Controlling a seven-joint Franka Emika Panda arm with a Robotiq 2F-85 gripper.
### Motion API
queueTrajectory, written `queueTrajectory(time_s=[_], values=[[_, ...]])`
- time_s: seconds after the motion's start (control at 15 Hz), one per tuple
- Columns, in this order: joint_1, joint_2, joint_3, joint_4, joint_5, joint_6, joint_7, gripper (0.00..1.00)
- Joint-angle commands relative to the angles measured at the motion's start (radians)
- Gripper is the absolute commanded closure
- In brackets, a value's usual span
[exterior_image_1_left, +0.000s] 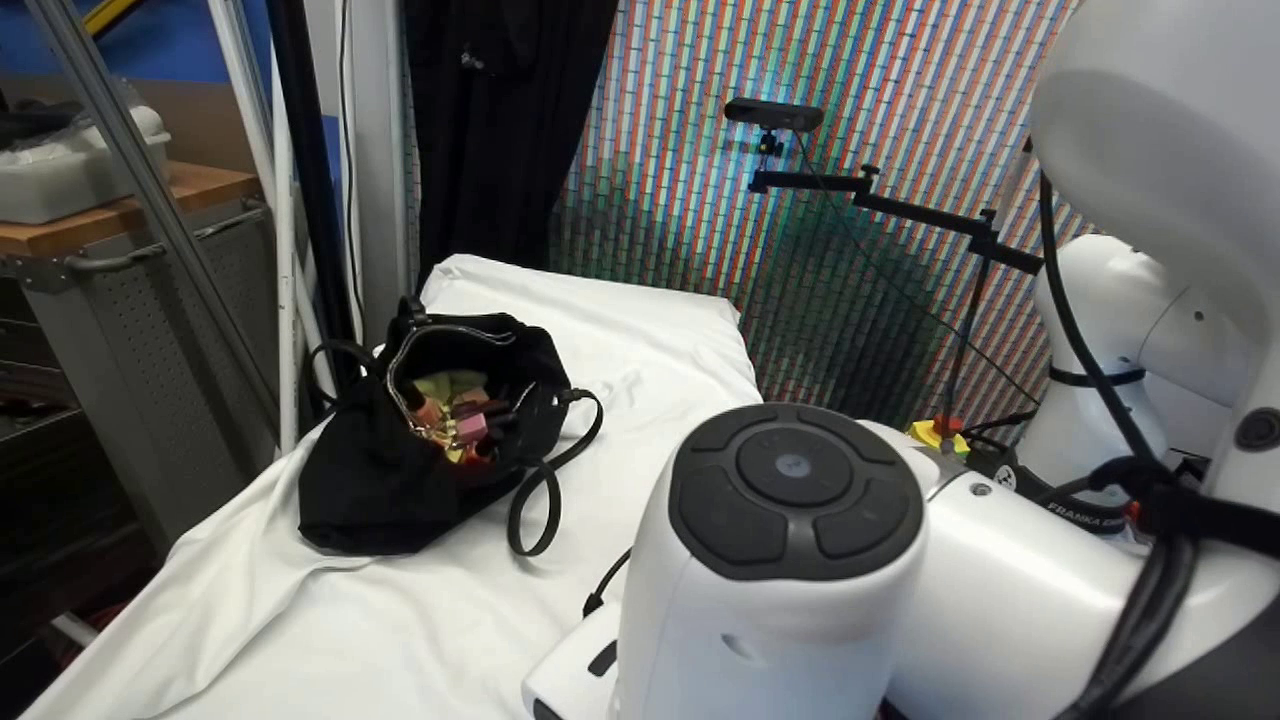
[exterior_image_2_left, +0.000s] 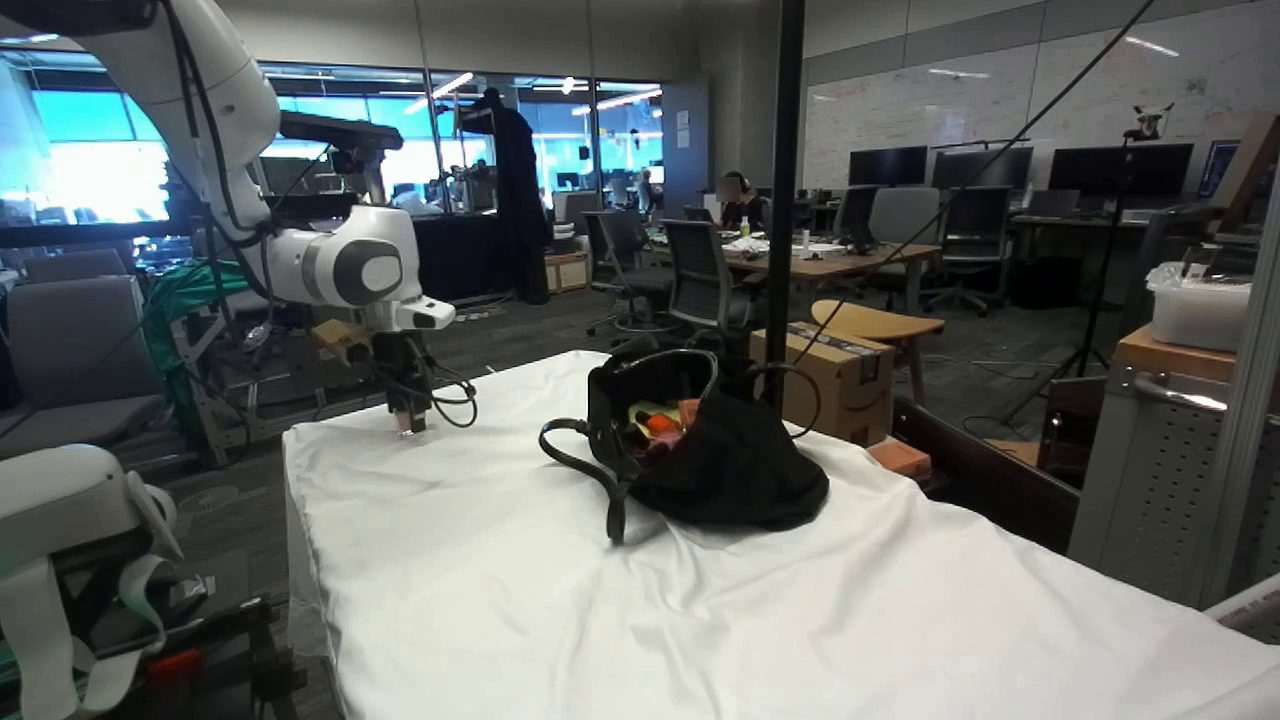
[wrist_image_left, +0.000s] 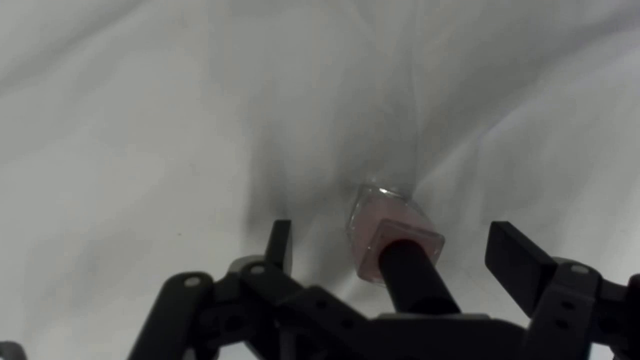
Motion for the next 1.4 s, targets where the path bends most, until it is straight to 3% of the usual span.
queueTrajectory(time_s=[0.0,0.6,0.73,0.87,1.33], values=[[-0.029,0.002,0.022,-0.006,0.044,0.015,-0.044,0.0],[-0.018,0.005,0.014,0.004,0.033,-0.022,-0.029,0.02],[-0.018,0.006,0.015,0.006,0.033,-0.027,-0.03,0.09],[-0.018,0.007,0.015,0.009,0.033,-0.035,-0.03,0.28],[-0.02,0.01,0.014,0.013,0.033,-0.04,-0.031,0.75]])
